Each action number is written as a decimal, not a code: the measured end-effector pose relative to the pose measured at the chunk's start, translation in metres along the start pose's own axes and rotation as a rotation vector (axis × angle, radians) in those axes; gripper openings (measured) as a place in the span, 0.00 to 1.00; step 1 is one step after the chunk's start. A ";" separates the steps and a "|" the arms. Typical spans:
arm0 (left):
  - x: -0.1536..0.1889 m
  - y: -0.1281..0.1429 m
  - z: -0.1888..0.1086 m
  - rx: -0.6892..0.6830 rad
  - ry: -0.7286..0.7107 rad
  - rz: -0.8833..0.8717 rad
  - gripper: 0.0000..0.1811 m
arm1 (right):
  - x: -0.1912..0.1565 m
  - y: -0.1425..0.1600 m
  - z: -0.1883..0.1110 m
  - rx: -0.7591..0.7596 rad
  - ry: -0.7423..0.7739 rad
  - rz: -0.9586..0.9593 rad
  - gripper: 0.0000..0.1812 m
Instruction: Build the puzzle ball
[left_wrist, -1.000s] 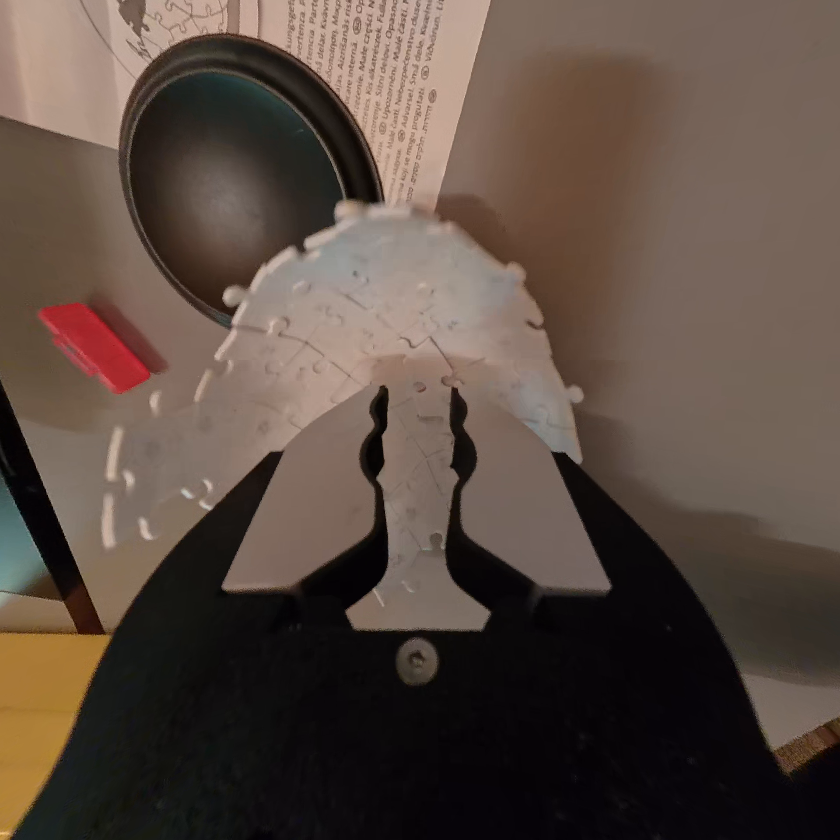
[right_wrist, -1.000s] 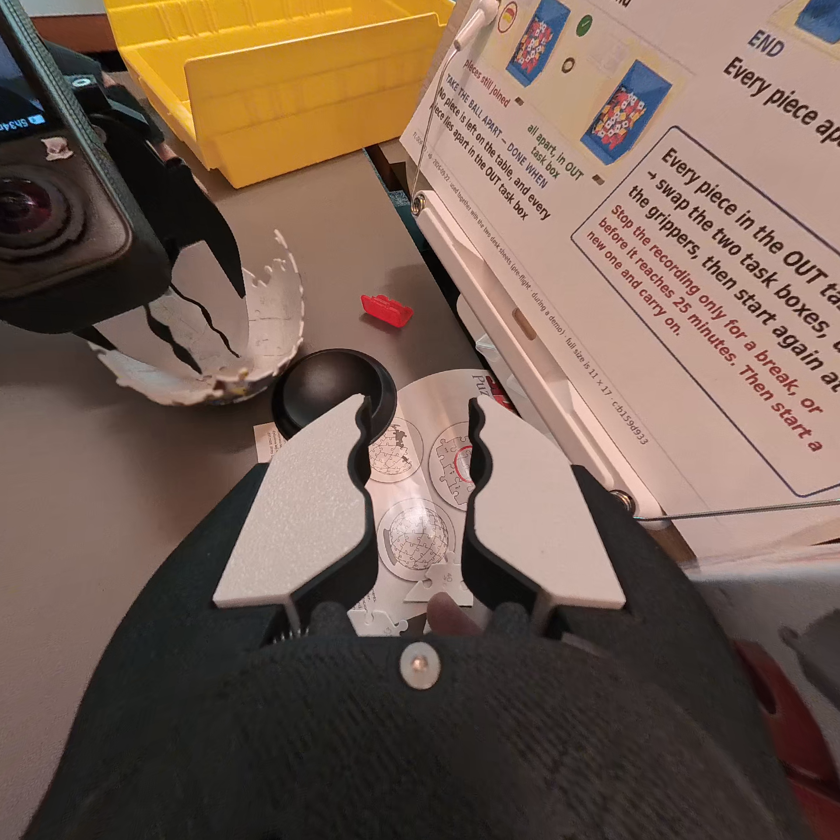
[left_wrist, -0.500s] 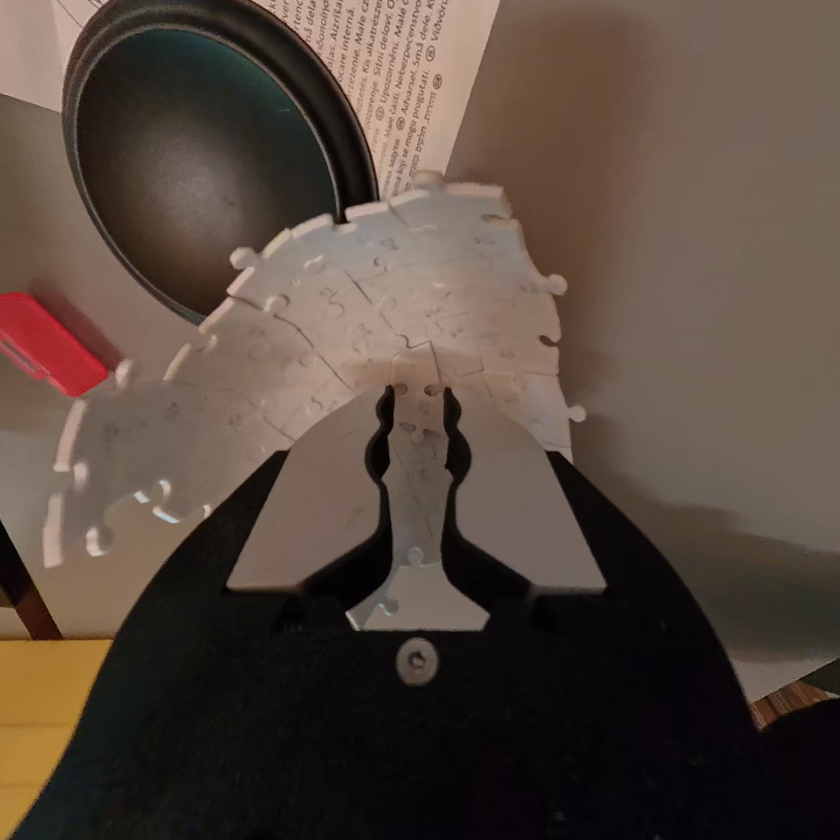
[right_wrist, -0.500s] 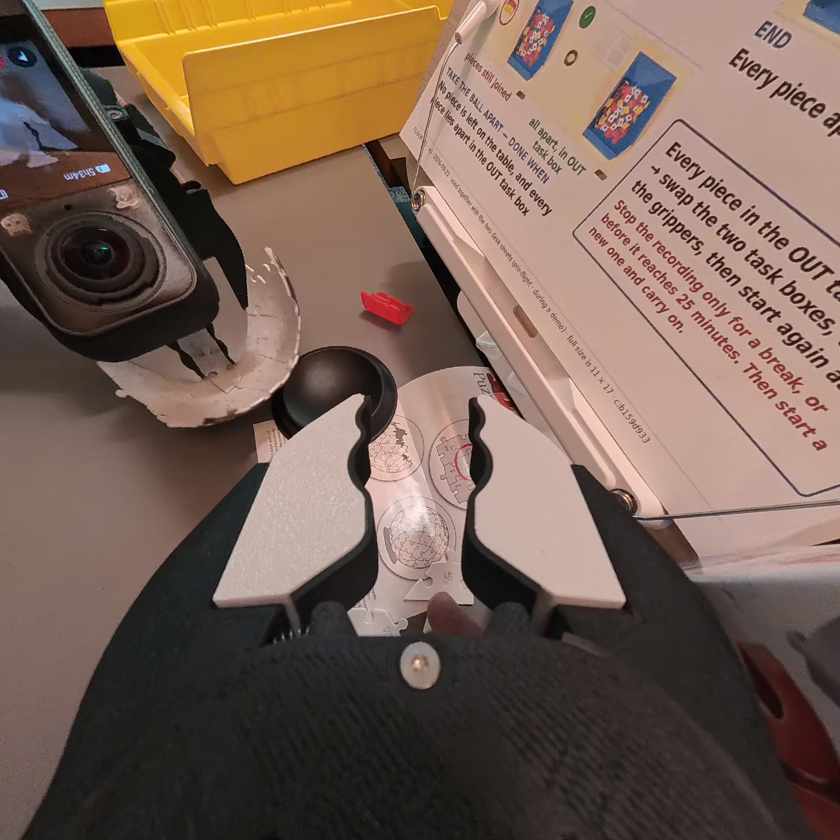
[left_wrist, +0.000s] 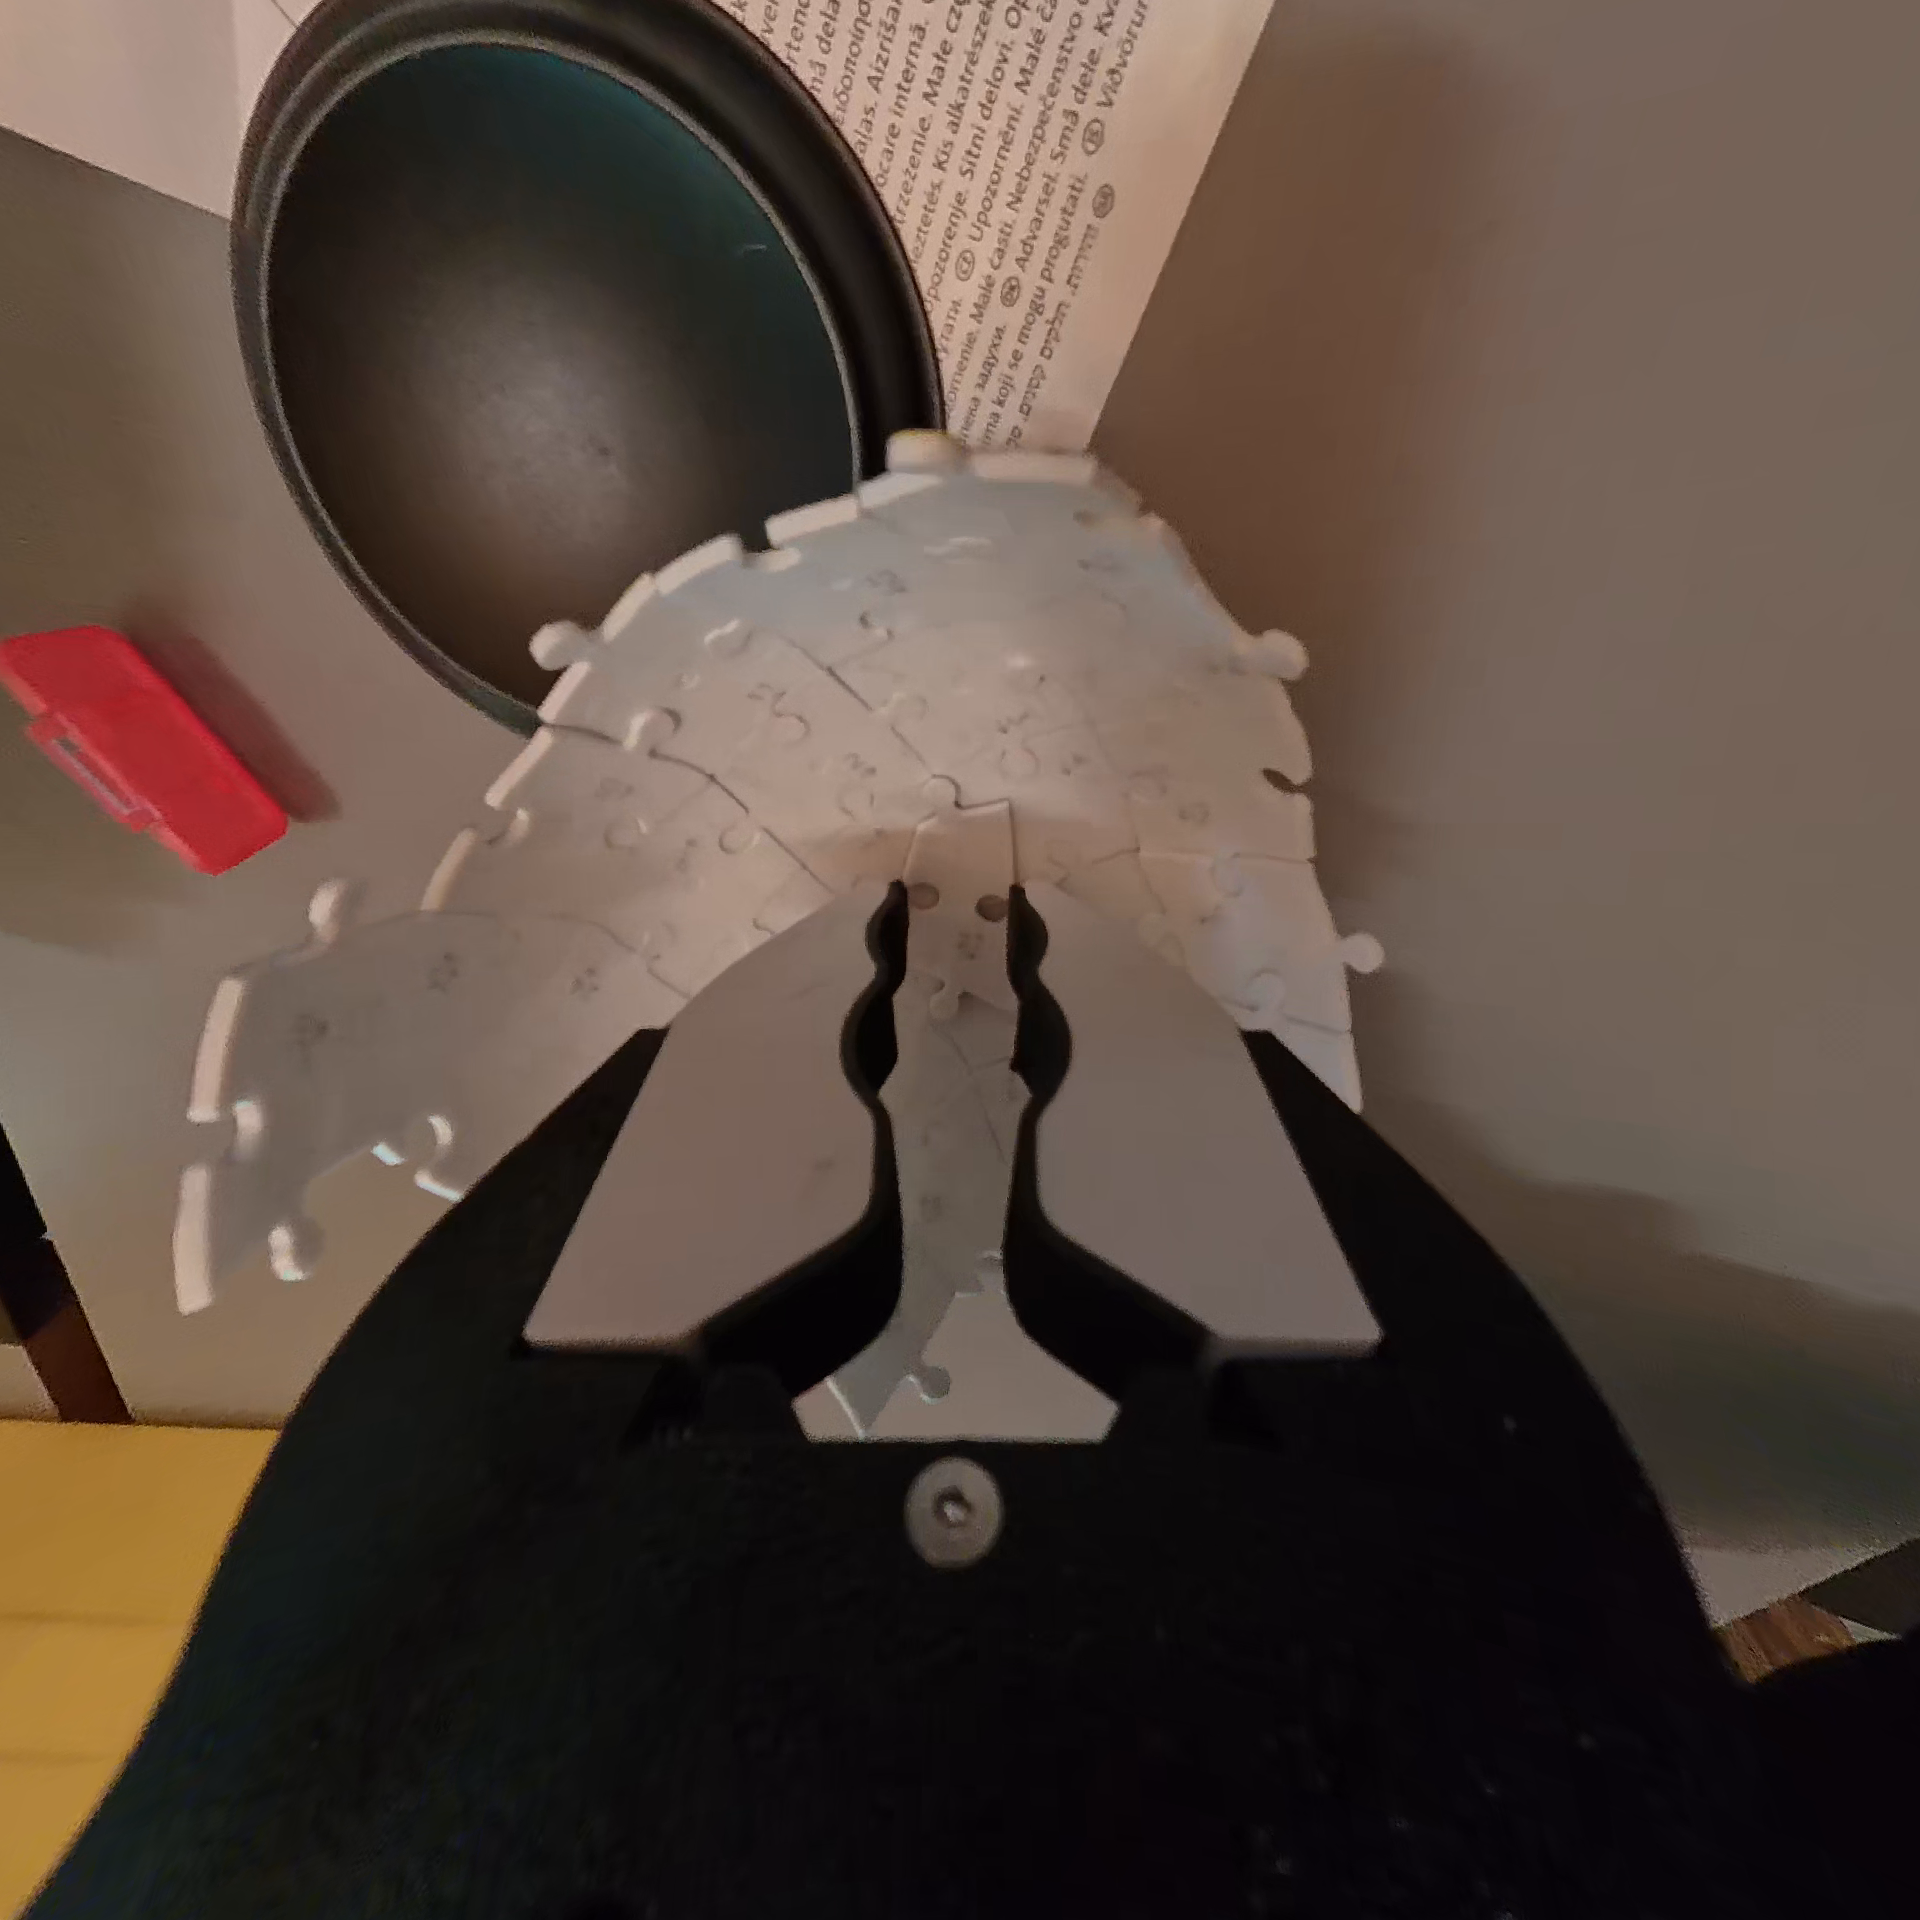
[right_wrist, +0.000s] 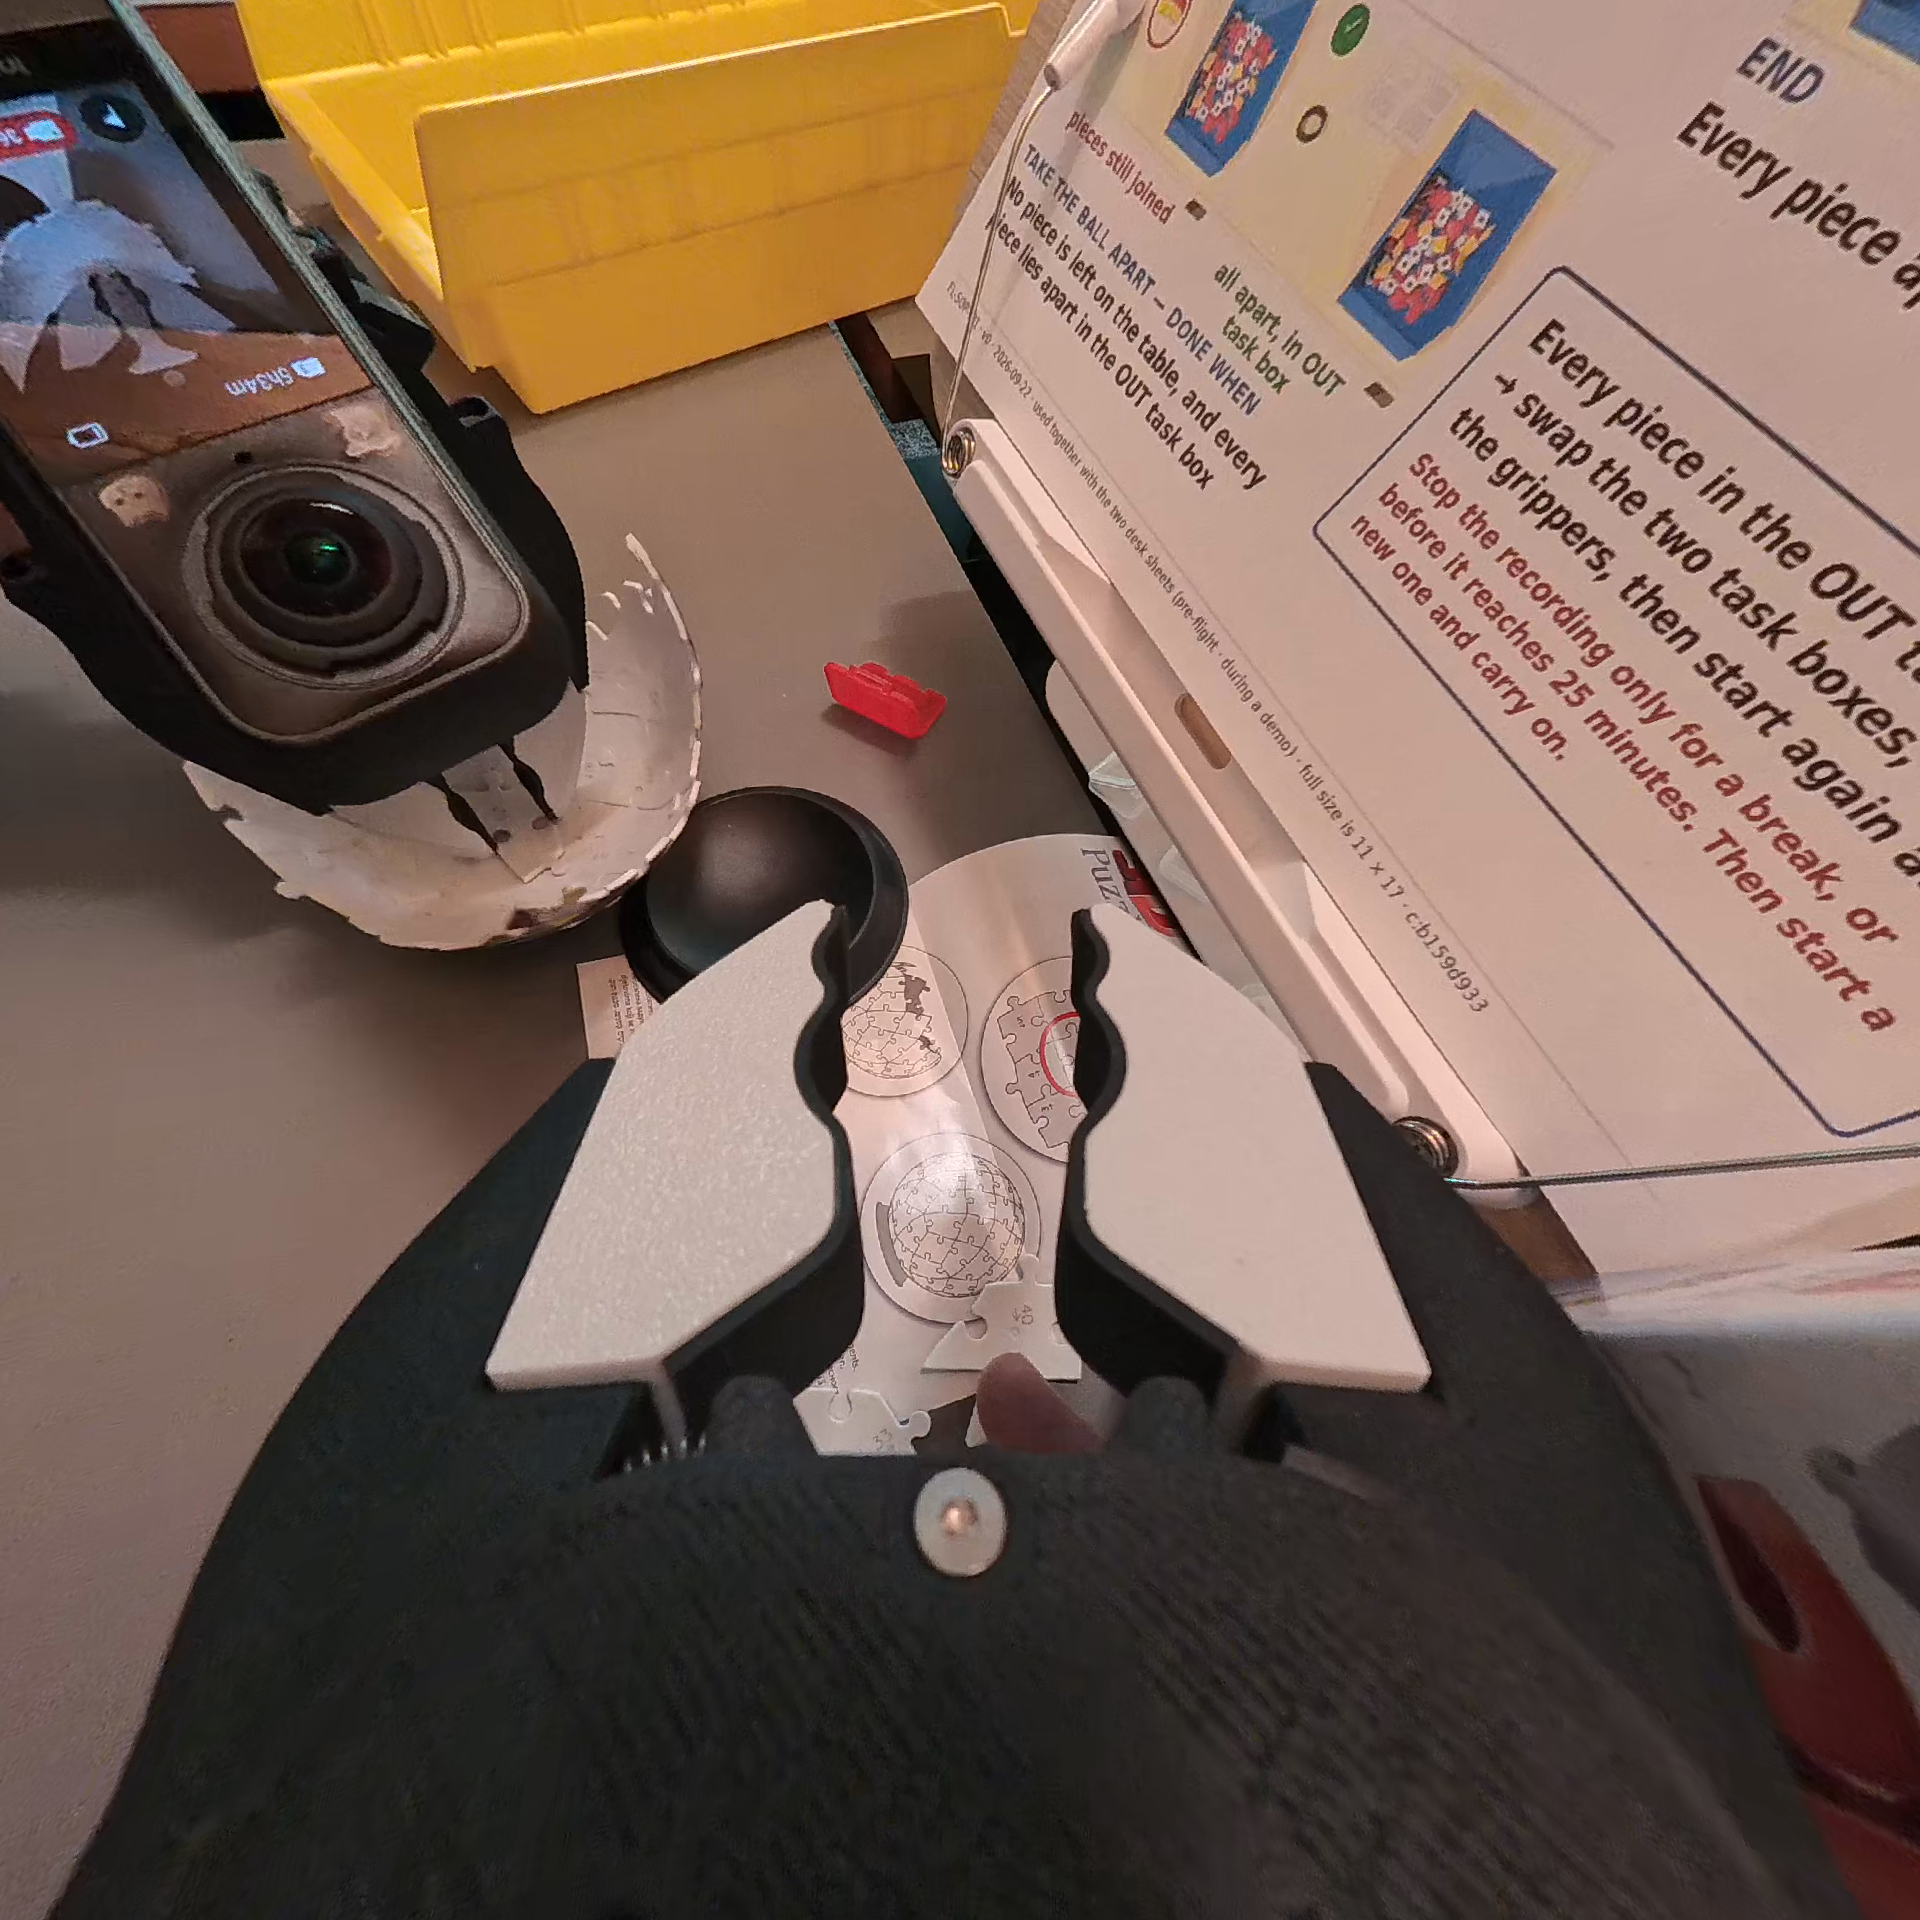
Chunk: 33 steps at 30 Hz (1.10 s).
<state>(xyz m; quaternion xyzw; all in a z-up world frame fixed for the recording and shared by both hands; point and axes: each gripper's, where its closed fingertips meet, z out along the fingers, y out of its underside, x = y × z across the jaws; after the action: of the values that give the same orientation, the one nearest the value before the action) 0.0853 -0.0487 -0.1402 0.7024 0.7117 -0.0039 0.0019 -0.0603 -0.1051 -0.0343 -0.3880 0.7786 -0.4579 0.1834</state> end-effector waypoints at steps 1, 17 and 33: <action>0.000 0.000 0.000 0.003 -0.002 0.002 0.09 | 0.000 0.000 0.000 0.001 0.000 0.002 0.23; -0.015 0.004 -0.006 0.012 -0.125 0.019 0.17 | 0.000 0.001 0.000 -0.003 -0.003 0.004 0.23; -0.004 -0.009 0.000 0.045 -0.051 0.000 0.10 | 0.000 0.002 0.000 -0.007 -0.004 0.004 0.23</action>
<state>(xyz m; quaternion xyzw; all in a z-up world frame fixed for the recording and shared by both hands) 0.0764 -0.0530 -0.1404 0.7018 0.7113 -0.0376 0.0042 -0.0612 -0.1046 -0.0361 -0.3879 0.7806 -0.4540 0.1847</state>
